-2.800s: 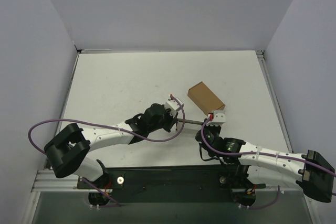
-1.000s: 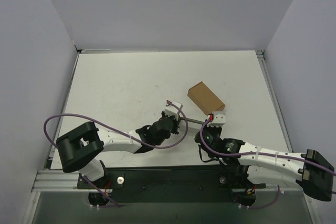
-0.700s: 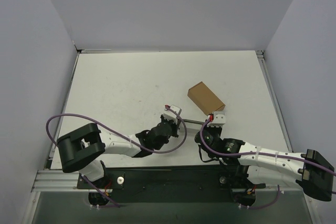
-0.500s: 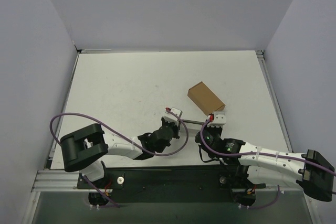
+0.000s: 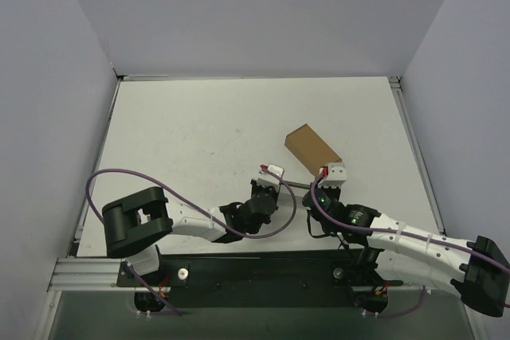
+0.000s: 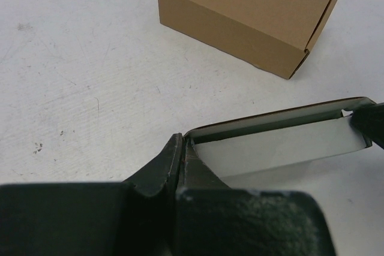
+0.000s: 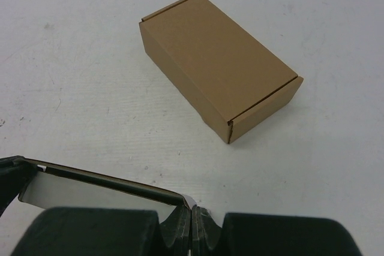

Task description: Fold the paper box

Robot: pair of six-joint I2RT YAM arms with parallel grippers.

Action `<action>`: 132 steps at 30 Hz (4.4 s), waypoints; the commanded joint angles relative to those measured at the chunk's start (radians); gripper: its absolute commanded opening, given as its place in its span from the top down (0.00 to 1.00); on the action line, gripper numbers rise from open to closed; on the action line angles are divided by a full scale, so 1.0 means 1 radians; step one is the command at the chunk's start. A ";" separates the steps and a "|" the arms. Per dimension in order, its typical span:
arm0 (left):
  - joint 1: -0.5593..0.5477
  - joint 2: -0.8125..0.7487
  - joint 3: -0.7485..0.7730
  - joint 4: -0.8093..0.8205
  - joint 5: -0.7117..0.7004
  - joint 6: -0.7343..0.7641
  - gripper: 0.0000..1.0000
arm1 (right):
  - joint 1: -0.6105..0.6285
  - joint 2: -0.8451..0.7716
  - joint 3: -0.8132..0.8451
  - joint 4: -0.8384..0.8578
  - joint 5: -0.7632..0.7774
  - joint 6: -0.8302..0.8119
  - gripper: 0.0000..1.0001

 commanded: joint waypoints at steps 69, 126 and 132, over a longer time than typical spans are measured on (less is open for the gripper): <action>-0.034 0.167 0.076 -0.239 0.089 0.331 1.00 | 0.118 -0.240 0.147 -0.601 -0.061 0.461 0.41; -0.049 0.157 0.084 -0.264 0.075 0.334 1.00 | -0.181 -0.393 -0.084 -0.232 -0.196 0.729 0.29; -0.049 0.153 0.084 -0.268 0.077 0.333 1.00 | -0.203 -0.355 -0.083 -0.222 -0.207 0.734 0.26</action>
